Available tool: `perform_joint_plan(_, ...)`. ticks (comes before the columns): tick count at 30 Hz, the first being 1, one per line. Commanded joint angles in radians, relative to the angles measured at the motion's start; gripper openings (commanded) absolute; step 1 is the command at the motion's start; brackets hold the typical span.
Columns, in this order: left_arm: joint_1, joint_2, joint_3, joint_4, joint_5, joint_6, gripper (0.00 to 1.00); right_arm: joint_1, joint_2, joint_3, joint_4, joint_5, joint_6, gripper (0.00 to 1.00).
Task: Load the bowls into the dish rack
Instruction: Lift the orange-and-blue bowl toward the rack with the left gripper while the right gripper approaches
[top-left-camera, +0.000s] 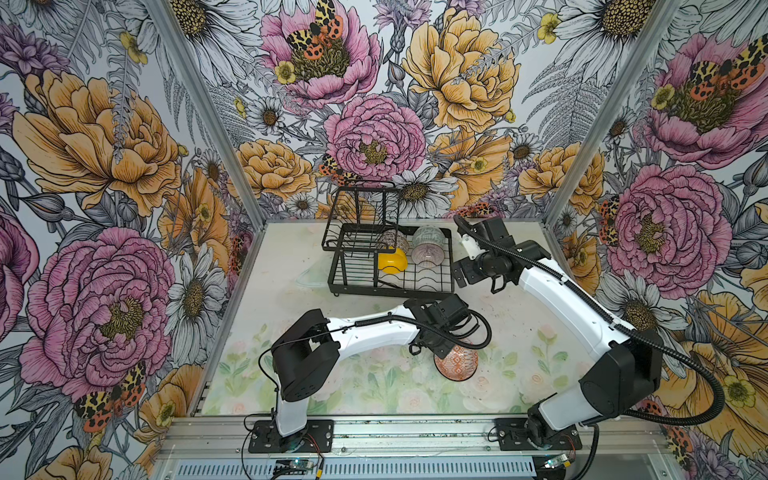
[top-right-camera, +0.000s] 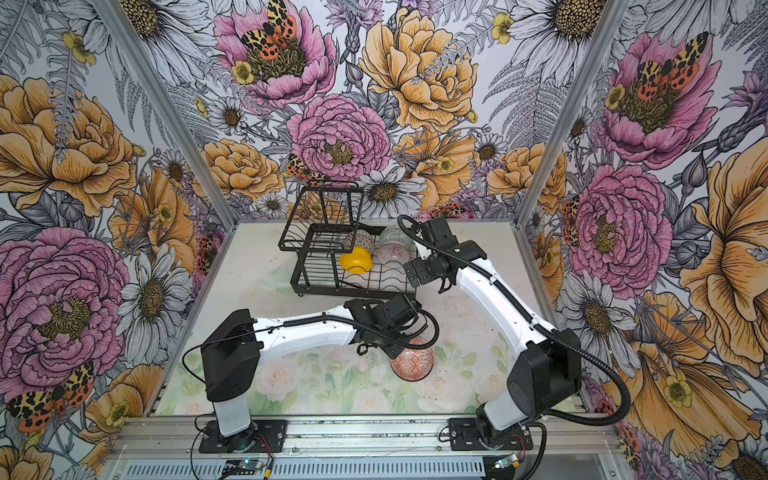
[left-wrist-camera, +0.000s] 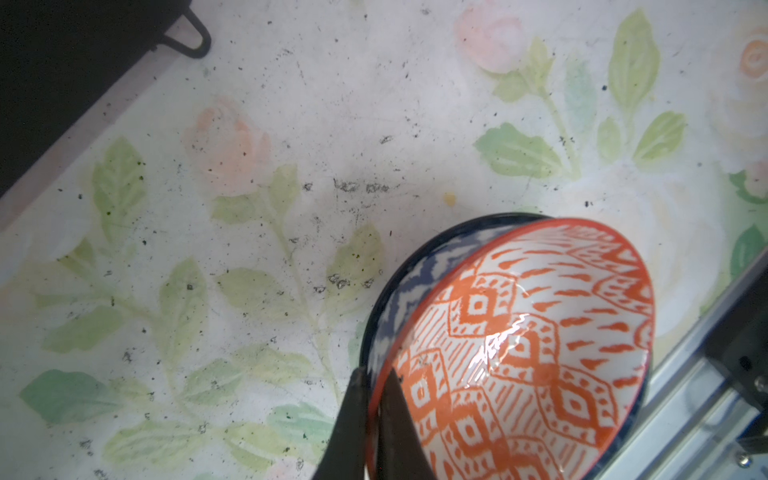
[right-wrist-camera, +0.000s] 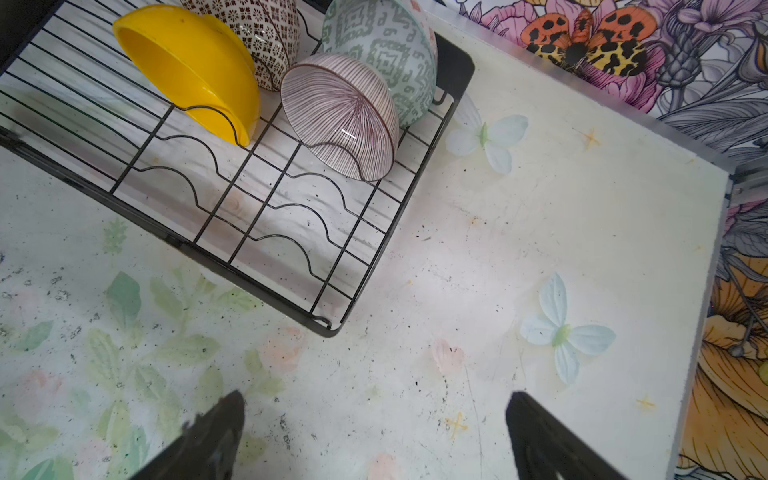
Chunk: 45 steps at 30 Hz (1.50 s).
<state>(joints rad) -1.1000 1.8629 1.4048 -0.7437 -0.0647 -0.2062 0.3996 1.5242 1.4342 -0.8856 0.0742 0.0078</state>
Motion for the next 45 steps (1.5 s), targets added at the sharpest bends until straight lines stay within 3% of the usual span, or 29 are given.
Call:
perform_joint_plan(1, -0.004, -0.015, 0.010, -0.001, 0.001, 0.001, 0.00, -0.004, -0.035, -0.006, 0.014, 0.001, 0.001, 1.00)
perform_joint_plan(13, 0.012, -0.105, 0.013, -0.018, -0.058, 0.002, 0.00, -0.008, -0.039, -0.002, 0.016, 0.014, 0.009, 0.99)
perform_joint_plan(23, 0.071, -0.226, 0.004, -0.030, -0.105, 0.009, 0.00, -0.088, -0.125, 0.012, 0.039, 0.027, 0.074, 0.99)
perform_joint_plan(28, 0.164, -0.326, -0.028, -0.013, -0.137, -0.009, 0.00, -0.114, -0.232, -0.016, 0.070, -0.061, 0.059, 0.99)
perform_joint_plan(34, 0.291, -0.467, -0.080, 0.133, -0.137, -0.023, 0.00, -0.111, -0.337, -0.058, 0.095, -0.259, 0.105, 0.99)
perform_joint_plan(38, 0.331, -0.515, -0.104, 0.218, -0.137, -0.037, 0.00, -0.064, -0.370, -0.085, 0.146, -0.354, 0.178, 1.00)
perform_joint_plan(45, 0.346, -0.528, -0.132, 0.281, -0.133, -0.048, 0.00, 0.097, -0.270, -0.084, 0.269, -0.319, 0.259, 0.99)
